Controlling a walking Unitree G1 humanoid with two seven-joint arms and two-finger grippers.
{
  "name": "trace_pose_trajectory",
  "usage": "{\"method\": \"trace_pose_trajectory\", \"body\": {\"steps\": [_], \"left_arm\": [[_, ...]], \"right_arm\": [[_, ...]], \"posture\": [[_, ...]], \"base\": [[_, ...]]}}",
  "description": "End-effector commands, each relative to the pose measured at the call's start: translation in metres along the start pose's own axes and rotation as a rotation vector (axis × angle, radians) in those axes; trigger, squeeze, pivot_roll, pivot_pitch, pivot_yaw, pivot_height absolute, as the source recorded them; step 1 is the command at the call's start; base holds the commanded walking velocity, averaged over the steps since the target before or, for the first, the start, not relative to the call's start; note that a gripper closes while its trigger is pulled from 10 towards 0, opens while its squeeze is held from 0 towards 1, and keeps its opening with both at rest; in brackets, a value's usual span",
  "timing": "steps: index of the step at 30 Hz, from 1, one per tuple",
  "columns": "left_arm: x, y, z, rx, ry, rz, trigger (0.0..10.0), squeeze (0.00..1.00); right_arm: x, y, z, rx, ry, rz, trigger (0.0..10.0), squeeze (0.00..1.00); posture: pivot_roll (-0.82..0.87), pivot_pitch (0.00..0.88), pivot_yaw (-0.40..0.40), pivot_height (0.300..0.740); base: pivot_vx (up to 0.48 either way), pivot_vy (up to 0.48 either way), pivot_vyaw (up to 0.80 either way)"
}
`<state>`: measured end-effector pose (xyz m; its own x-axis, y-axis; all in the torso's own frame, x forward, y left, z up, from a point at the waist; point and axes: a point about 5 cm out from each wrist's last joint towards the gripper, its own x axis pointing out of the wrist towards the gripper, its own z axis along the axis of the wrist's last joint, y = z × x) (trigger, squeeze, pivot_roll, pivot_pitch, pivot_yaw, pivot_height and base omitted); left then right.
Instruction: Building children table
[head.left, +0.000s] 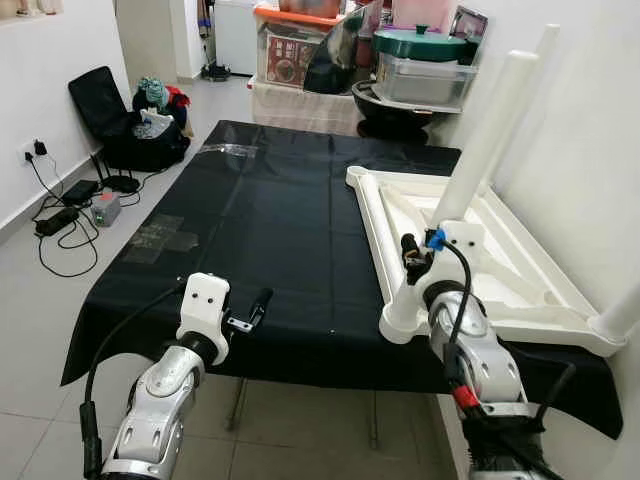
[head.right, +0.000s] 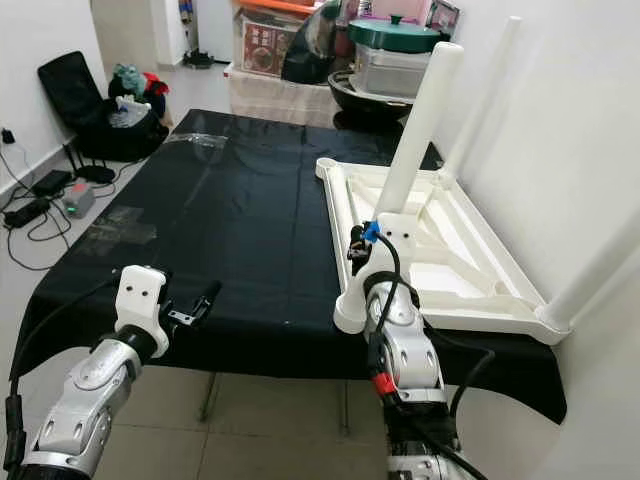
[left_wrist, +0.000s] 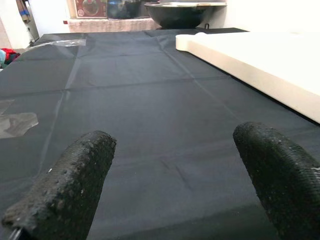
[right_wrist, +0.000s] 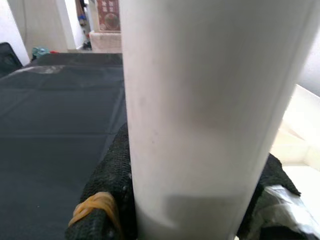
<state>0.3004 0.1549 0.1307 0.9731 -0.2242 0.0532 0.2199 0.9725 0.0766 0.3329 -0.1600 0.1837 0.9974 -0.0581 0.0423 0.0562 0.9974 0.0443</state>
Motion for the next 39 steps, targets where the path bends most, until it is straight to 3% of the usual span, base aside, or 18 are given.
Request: {"method": "trace_pose_trajectory", "body": {"steps": [1,8,9,20,27,36,39], "left_arm": [[0.0,-0.004,-0.002,0.016,0.011,-0.02,10.0,0.0],[0.0,-0.004,-0.002,0.018,0.013,-0.021,10.0,0.0],[0.0,-0.003,-0.002,0.019,0.013,-0.018,10.0,0.0],[0.001,-0.002,0.0,0.037,0.002,-0.014,10.0,0.0],[0.002,0.003,0.008,-0.004,-0.05,0.007,10.0,0.0],[0.003,0.006,0.013,-0.024,-0.081,0.028,10.0,0.0],[0.003,0.007,0.014,-0.028,-0.087,0.029,10.0,0.0]], "right_arm": [[-0.005,0.006,-0.006,-0.023,0.011,0.06,0.0,0.0],[-0.004,0.006,-0.012,-0.027,0.039,0.065,0.0,0.0],[-0.002,0.006,-0.012,-0.032,0.05,0.056,10.0,0.0],[0.002,0.005,-0.007,-0.054,0.035,0.063,10.0,0.0],[-0.003,0.017,0.0,-0.063,-0.021,0.151,10.0,0.0],[-0.005,0.018,-0.001,-0.058,-0.023,0.18,10.0,0.0],[-0.007,0.023,0.002,-0.077,-0.052,0.239,10.0,0.0]], "posture": [[0.06,0.0,-0.108,0.74],[0.07,0.0,-0.113,0.74],[0.07,0.0,-0.113,0.74],[0.07,0.0,-0.115,0.74],[0.07,0.0,-0.111,0.74],[0.07,0.0,-0.113,0.74],[0.07,0.0,-0.116,0.74]], "base": [[0.0,0.0,0.0],[0.0,0.0,0.0],[0.0,0.0,0.0],[0.0,0.0,0.0],[0.0,0.0,0.0],[0.407,0.0,-0.58],[0.48,0.0,-0.8]]}}
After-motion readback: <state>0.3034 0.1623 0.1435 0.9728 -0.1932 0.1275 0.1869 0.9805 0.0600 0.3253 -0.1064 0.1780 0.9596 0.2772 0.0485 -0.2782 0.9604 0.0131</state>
